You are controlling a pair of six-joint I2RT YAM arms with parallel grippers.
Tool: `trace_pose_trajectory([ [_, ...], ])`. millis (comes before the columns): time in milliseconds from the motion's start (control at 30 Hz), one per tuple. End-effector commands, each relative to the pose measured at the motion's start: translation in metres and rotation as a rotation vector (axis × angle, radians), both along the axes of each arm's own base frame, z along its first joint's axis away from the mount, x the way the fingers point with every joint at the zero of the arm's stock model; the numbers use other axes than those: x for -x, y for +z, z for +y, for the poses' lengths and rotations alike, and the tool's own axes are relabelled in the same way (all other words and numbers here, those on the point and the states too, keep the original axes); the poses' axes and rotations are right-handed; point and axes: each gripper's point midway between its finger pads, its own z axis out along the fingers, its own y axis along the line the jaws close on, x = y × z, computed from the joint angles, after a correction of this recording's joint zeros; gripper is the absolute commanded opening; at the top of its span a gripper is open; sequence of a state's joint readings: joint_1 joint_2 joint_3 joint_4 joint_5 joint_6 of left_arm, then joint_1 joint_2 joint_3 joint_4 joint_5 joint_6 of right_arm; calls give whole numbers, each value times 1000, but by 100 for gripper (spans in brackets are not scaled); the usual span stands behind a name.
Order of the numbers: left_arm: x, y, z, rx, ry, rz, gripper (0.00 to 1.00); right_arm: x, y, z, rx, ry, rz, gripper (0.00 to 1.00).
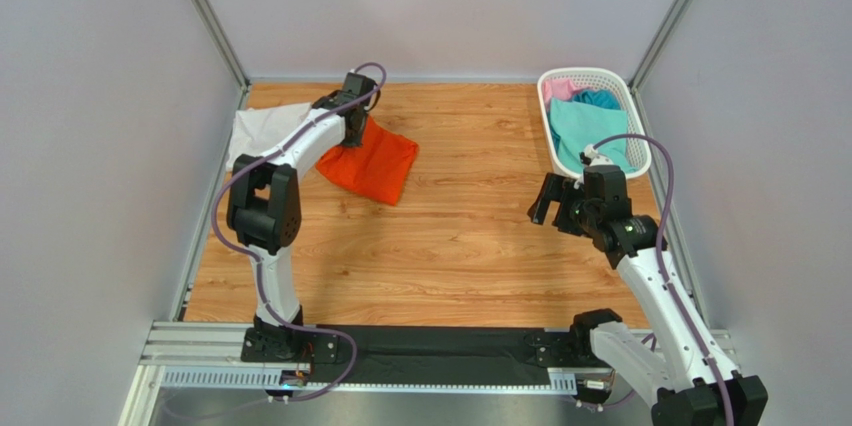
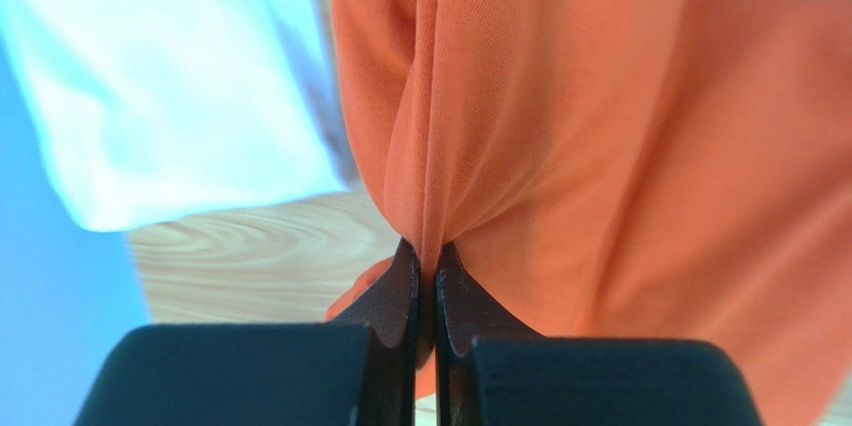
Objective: Fold and stack the t-shirts
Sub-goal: Neatly place the folded tshirt to the corner
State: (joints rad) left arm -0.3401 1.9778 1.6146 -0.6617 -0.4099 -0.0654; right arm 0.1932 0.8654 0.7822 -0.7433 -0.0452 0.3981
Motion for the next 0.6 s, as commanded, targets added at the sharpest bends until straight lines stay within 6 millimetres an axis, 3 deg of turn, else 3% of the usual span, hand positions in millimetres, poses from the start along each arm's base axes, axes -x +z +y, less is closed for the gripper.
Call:
trace_pose_trajectory([
  [0,-24,56,29,-87,-44,-148,0,-5,-1,0,-3,11,-11,100],
  [567,-63,116,128,-216,113,-275,0,-10,-9,-8,-8,-23,21,100],
])
